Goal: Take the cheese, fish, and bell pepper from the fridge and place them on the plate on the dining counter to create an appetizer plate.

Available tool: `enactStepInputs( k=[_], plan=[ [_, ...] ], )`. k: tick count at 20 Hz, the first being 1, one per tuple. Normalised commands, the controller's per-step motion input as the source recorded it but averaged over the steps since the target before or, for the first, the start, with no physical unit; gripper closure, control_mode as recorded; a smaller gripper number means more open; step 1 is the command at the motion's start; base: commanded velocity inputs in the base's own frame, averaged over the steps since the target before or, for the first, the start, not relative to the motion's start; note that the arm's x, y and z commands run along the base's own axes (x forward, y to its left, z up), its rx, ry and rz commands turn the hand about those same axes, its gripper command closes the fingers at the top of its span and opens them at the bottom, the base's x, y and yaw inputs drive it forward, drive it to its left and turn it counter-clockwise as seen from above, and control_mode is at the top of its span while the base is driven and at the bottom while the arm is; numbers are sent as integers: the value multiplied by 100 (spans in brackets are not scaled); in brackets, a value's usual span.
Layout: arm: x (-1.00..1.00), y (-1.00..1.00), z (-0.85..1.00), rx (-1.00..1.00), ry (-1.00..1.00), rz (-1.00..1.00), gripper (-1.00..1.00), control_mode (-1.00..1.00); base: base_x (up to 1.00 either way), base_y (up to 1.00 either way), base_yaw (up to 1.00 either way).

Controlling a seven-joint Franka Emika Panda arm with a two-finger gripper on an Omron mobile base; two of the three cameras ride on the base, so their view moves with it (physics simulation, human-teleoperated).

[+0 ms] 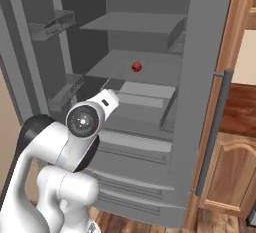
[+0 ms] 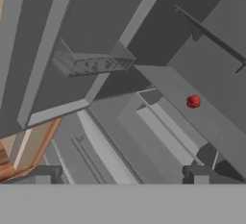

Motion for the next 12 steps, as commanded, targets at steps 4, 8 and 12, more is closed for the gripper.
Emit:
enactStepInputs(
  k=[4, 8, 12],
  plan=[
    [0, 0, 0, 0, 0, 0, -100, 100, 45, 1, 4],
    [0, 0, 0, 0, 0, 0, -100, 100, 36, -6, 0],
    [0, 0, 0, 0, 0, 0, -100, 100, 62, 0, 0]
  ],
)
